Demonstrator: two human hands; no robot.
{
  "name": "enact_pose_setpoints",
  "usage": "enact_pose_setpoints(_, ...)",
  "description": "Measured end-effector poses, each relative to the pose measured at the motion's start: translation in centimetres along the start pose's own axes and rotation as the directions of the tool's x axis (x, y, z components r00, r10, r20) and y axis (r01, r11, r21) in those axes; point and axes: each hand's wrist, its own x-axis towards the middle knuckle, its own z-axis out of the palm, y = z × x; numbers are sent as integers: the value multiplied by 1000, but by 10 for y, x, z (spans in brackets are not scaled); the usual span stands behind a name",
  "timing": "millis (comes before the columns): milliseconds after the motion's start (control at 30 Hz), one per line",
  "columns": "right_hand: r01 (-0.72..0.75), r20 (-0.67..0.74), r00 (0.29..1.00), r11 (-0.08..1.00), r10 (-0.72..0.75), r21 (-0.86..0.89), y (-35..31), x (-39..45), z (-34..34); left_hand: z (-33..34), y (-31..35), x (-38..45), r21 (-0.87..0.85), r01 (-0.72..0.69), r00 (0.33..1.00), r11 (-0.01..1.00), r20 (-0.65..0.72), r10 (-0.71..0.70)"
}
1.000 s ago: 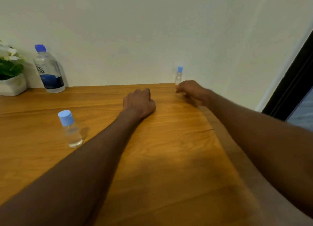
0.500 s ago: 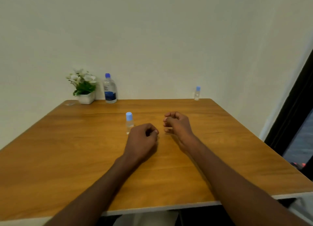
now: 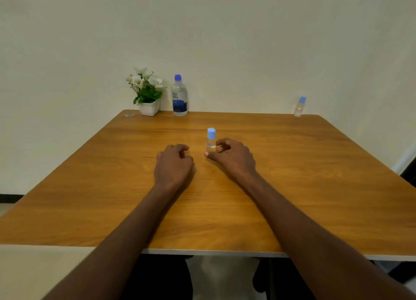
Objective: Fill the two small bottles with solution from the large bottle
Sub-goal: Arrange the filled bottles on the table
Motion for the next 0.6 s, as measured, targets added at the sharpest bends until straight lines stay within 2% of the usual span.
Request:
enact_pose_setpoints(233, 4, -16, 1000, 1000, -4, 20, 1, 1, -2, -1, 7, -2, 131, -19, 996, 991, 84, 8)
enact_pose_setpoints(333, 40, 18, 999, 998, -39, -41, -1, 3, 1, -1, 9, -3, 176, -53, 991, 983, 132, 30)
enact_pose_setpoints(467, 56, 2, 998, 998, -56, -30, 0, 3, 3, 2, 11, -4, 244, -112, 981, 963, 182, 68)
enact_pose_setpoints(600, 47, 9, 999, 999, -47, -21, 0, 2, 2, 1, 12, -5, 232, -116, 978, 966, 199, 70)
